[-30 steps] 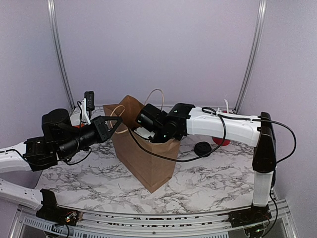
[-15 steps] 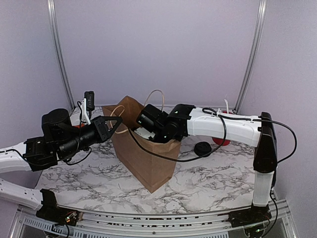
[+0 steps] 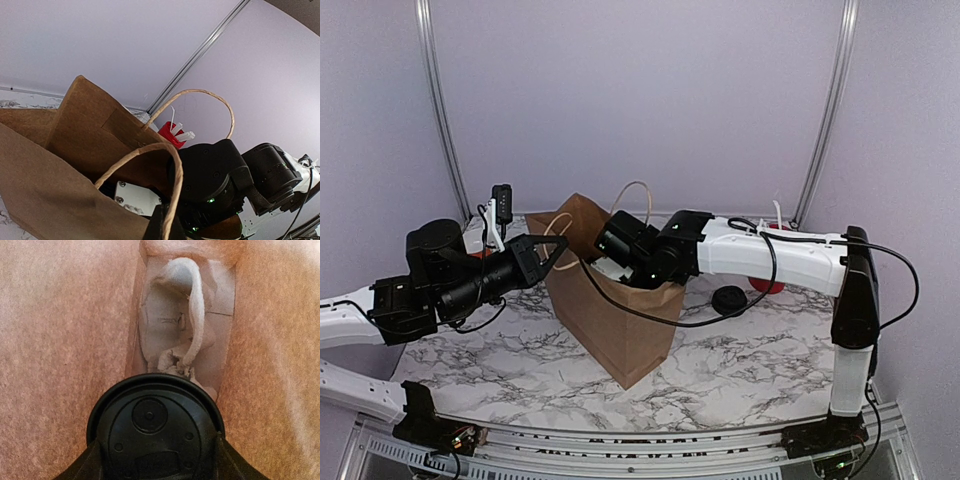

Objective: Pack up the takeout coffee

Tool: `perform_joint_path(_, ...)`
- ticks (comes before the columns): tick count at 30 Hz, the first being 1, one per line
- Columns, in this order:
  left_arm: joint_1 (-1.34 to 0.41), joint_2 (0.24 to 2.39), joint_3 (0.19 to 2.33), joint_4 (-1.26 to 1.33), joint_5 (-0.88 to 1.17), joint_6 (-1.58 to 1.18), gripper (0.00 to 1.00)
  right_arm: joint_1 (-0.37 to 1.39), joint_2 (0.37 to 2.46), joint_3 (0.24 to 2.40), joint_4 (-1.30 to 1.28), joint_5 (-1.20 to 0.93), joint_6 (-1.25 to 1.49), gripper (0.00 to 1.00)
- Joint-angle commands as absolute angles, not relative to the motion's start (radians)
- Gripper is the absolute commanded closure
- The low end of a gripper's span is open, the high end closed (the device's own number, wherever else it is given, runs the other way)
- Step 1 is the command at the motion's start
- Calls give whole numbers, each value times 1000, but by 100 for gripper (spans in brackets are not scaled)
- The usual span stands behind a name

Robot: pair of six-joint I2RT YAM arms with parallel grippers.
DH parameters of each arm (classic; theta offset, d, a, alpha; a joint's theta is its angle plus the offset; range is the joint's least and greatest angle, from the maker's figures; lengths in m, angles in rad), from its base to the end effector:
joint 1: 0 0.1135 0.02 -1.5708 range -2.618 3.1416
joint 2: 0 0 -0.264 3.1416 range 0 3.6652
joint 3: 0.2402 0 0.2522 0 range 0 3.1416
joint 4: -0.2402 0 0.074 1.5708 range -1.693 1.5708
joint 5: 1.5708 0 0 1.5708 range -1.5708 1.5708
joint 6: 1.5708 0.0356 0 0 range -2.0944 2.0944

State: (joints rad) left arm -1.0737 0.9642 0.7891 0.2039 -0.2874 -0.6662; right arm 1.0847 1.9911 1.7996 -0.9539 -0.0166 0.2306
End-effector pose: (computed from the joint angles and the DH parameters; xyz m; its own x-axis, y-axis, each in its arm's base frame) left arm 0.1182 -0.1967 0.3499 -0.4266 -0.4564 -0.7808 0.5650 0.5397 -0.6242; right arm 0.1980 0.3759 0.2670 -0.6171 -0.6787 -0.3983 -0.7665 0.6329 0.1090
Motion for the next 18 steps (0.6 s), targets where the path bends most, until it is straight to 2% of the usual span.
perform_joint_path(1, -1075, 970, 822, 199, -279, -661, 100, 1103, 2074, 1747, -990, -31, 228, 50)
perform_joint_path(18, -1075, 974, 825, 199, -275, -658, 100, 1106, 2076, 1752, -996, -29, 231, 49)
